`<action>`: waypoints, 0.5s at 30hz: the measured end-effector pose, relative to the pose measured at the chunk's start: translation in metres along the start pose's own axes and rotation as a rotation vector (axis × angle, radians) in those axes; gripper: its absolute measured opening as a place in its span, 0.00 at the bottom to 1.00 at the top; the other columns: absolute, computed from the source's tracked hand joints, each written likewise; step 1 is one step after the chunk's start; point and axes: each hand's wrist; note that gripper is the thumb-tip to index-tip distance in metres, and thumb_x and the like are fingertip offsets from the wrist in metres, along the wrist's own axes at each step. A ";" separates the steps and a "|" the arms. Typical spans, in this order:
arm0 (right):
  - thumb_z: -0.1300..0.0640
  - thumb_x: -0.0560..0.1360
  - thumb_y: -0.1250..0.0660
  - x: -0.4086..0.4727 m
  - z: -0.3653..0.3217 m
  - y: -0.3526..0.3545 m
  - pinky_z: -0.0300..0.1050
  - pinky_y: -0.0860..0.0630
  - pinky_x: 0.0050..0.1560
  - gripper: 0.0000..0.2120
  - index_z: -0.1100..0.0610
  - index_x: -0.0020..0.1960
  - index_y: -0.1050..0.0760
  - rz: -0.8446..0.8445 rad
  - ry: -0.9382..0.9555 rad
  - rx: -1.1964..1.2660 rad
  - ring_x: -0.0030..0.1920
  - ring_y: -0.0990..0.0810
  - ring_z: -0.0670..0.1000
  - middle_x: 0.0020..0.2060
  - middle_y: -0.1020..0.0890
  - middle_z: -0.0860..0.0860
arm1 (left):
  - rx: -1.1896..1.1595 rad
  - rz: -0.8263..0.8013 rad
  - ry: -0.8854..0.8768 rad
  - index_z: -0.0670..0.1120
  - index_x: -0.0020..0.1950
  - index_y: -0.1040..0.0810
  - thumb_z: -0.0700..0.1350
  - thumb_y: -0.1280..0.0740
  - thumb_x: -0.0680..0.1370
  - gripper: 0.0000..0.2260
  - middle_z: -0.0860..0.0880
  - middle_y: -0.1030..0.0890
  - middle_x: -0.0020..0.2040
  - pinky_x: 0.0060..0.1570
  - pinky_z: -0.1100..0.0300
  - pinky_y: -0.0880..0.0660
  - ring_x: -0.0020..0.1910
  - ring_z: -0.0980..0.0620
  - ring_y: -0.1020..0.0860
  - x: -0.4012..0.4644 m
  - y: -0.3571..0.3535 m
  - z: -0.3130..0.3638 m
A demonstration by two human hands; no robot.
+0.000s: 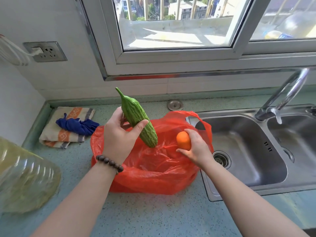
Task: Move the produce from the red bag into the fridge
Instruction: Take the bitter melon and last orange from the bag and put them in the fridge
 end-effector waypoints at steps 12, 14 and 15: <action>0.47 0.63 0.23 -0.065 -0.031 0.057 0.32 0.39 0.59 0.38 0.56 0.68 0.34 0.381 -0.145 0.107 0.61 0.28 0.52 0.63 0.29 0.54 | -0.086 -0.130 -0.045 0.47 0.50 0.23 0.46 0.24 0.68 0.13 0.54 0.18 0.42 0.41 0.65 0.22 0.42 0.58 0.19 -0.001 -0.036 0.041; 0.47 0.63 0.23 -0.082 -0.031 0.067 0.31 0.39 0.57 0.38 0.56 0.68 0.34 0.429 -0.192 0.101 0.60 0.28 0.51 0.62 0.29 0.54 | -0.117 -0.182 -0.059 0.47 0.50 0.22 0.46 0.24 0.68 0.14 0.54 0.18 0.43 0.42 0.62 0.21 0.42 0.57 0.19 -0.006 -0.048 0.047; 0.47 0.63 0.23 -0.091 -0.032 0.072 0.33 0.38 0.58 0.38 0.56 0.68 0.34 0.458 -0.214 0.100 0.59 0.28 0.51 0.62 0.29 0.54 | -0.131 -0.212 -0.069 0.47 0.50 0.22 0.46 0.24 0.68 0.14 0.54 0.18 0.43 0.43 0.60 0.21 0.43 0.57 0.19 -0.009 -0.054 0.051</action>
Point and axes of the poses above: each hand's wrist, its own x-axis towards the middle knuckle, its own y-axis out of the back of the hand, z = x × y
